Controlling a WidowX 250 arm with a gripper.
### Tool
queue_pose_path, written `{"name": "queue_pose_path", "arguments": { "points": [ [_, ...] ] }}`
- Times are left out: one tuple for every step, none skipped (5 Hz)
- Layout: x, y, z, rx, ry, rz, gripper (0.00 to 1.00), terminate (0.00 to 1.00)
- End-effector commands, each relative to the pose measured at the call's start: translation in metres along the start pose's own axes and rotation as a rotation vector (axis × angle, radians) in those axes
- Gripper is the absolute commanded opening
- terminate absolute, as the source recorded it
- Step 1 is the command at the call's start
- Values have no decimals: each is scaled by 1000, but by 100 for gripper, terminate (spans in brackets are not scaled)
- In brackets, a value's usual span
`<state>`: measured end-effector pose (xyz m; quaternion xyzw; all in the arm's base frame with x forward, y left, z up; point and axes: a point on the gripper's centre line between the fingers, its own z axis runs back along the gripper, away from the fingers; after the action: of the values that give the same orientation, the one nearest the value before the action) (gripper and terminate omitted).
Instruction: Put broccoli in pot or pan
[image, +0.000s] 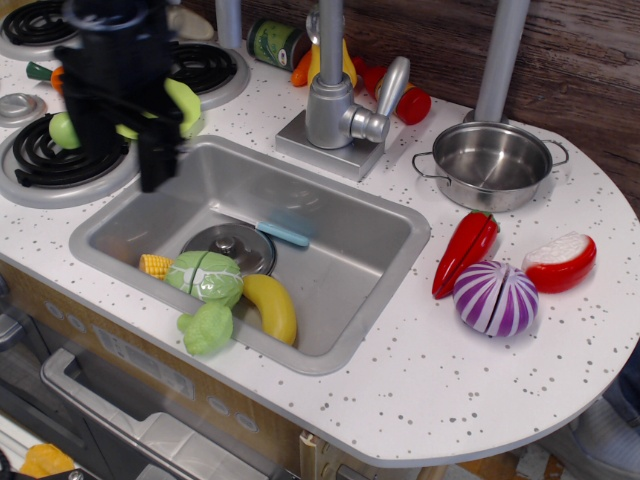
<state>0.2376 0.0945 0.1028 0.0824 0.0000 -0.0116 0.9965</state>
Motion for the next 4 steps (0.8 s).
{"name": "queue_pose_path", "arguments": {
  "points": [
    [-2, -61, 23, -2, -30, 77, 100, 0],
    [-11, -76, 9, -31, -49, 93, 100, 0],
    [-21, -85, -5, -20, -77, 98, 100, 0],
    [-28, -79, -26, 7, -104, 86, 100, 0]
  ]
}}
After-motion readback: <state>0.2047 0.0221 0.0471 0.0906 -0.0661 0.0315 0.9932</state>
